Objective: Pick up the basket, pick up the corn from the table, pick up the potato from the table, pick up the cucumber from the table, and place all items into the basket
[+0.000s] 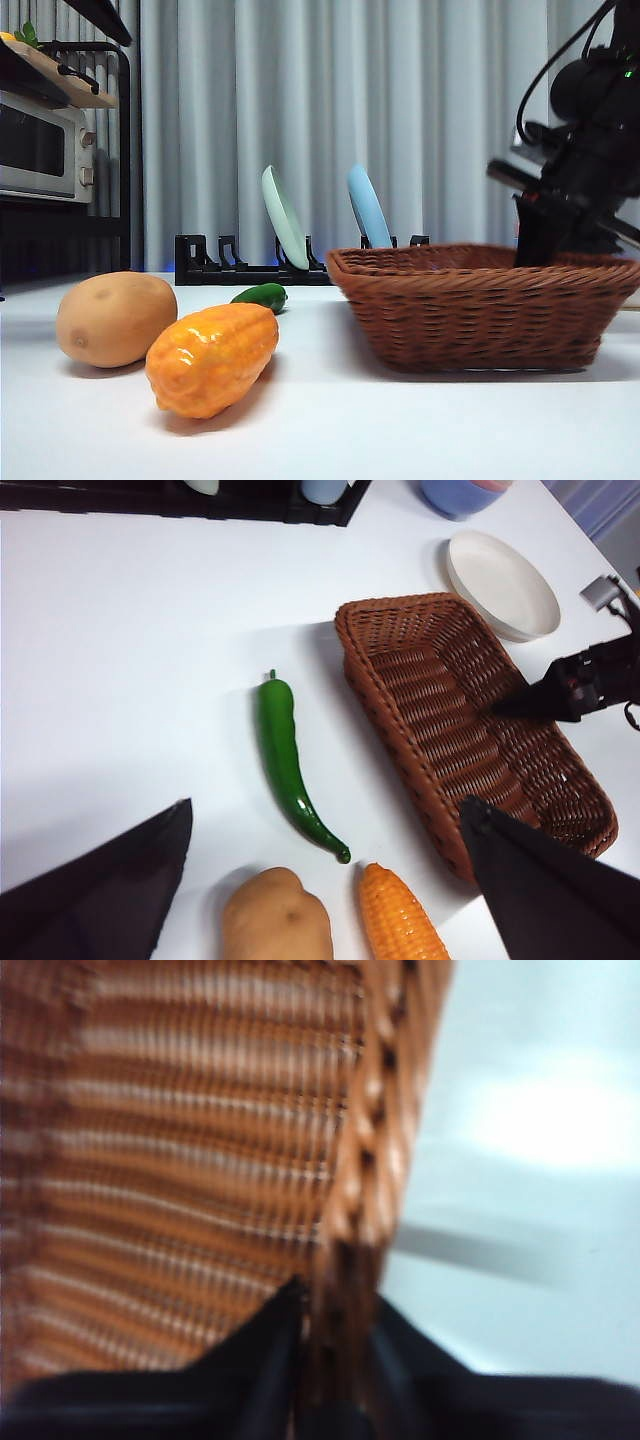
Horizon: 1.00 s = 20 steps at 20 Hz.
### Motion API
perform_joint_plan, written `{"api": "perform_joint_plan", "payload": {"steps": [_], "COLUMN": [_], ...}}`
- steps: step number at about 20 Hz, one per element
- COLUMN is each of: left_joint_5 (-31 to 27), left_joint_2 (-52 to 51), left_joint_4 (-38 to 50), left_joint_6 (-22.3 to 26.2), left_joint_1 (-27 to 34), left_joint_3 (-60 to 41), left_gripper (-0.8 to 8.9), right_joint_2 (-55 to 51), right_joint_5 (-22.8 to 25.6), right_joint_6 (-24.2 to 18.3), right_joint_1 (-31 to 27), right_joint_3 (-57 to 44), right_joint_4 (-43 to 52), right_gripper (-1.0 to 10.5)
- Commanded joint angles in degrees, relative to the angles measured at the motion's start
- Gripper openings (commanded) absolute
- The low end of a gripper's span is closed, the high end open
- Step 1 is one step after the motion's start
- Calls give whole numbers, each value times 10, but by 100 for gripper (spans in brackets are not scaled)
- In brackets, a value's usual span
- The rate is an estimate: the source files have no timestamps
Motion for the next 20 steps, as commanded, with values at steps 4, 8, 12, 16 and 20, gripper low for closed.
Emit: {"api": "perform_joint_plan", "payload": {"steps": [4, 8, 12, 16, 20], "left_joint_5": [-45, -90, -137, -200, -227], "left_joint_2": [73, 180, 312, 418, 474], "left_joint_4": [35, 42, 33, 12, 13], "left_joint_6": [3, -1, 10, 26, 36], "left_joint_1": [-60, -110, -152, -185, -201], "left_joint_3": [2, 46, 145, 223, 238], "left_gripper": [450, 450, 450, 449, 448], "right_joint_2": [-82, -148, -209, -246, -256], "right_joint_5": [-35, -36, -36, -36, -36], "right_joint_6": [23, 36, 40, 45, 46], "right_joint_1": [-21, -35, -47, -55, -57], "right_joint_3": [23, 38, 51, 51, 51], "right_joint_4": [4, 2, -7, -10, -22], "right_gripper": [-11, -11, -11, -11, -11]}}
